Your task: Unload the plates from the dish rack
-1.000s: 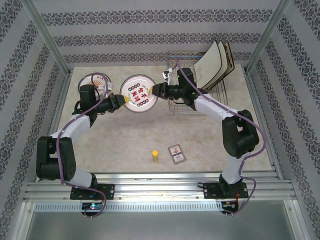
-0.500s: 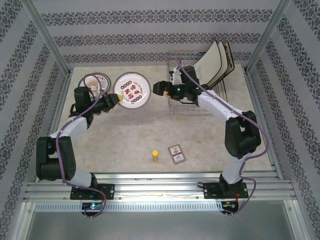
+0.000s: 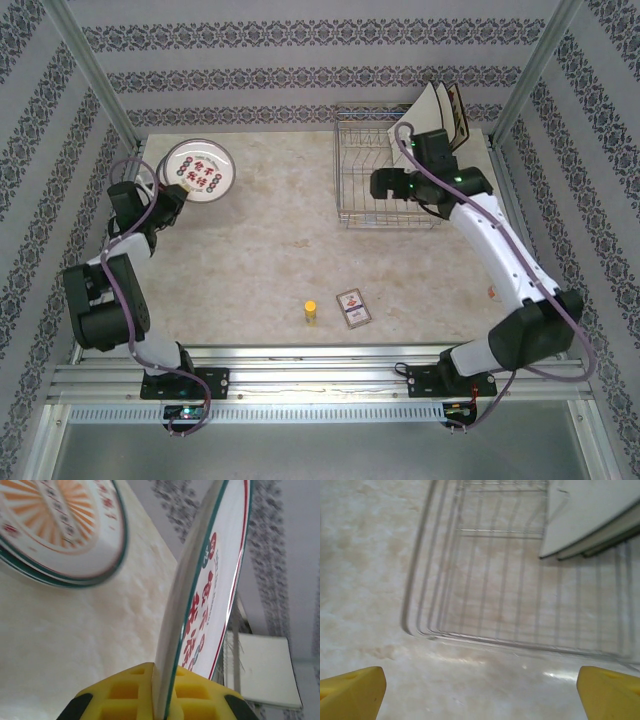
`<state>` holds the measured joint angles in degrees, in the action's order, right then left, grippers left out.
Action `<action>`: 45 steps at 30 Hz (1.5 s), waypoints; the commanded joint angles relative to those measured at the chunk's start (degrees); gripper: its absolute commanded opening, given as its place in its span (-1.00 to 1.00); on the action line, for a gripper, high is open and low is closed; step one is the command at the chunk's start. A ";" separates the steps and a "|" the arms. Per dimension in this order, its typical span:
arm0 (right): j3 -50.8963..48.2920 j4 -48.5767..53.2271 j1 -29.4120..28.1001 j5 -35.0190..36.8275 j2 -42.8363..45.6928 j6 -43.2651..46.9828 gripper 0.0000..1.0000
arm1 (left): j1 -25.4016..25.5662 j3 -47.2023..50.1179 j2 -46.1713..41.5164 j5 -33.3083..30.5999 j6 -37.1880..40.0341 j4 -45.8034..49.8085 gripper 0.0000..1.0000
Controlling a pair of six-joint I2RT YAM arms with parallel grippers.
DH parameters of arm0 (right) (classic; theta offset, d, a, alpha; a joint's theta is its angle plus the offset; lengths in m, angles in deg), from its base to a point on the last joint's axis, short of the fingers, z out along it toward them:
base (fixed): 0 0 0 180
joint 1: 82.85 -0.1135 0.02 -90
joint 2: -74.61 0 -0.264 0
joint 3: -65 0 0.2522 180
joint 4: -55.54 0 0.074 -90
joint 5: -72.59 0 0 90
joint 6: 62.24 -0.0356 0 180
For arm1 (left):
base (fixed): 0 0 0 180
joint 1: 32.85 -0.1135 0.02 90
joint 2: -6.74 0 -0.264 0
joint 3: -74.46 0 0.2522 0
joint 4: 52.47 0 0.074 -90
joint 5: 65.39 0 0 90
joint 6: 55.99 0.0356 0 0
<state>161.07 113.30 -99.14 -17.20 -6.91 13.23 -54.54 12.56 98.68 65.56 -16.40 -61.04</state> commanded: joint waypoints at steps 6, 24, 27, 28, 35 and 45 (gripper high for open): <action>-6.37 6.24 3.19 3.18 5.20 3.05 0.95 | -2.35 -10.03 10.97 -4.68 -1.31 -4.41 -1.00; -4.98 12.07 1.68 4.40 4.48 -0.85 0.96 | -2.74 -20.34 25.68 -8.40 -4.78 -8.85 -1.00; -4.37 12.73 0.82 5.18 4.36 -1.71 0.96 | -2.74 -22.64 26.99 -8.69 -3.81 -6.81 -1.00; -4.05 13.10 0.48 5.54 4.22 -1.88 0.95 | -2.72 -23.25 27.29 -8.64 -3.47 -6.07 -1.00; -1.34 14.16 -0.92 6.59 2.79 -2.26 0.96 | -2.65 -25.14 29.32 -7.81 -3.29 -4.50 -1.00; -0.83 12.95 -1.37 6.03 1.67 -1.81 0.96 | -2.48 -25.71 30.26 -7.37 -1.75 -1.25 -1.00</action>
<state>159.27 126.11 -100.00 -12.19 -4.68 11.62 -56.59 -11.39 128.76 57.36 -19.98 -63.22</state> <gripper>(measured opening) 0.978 0.074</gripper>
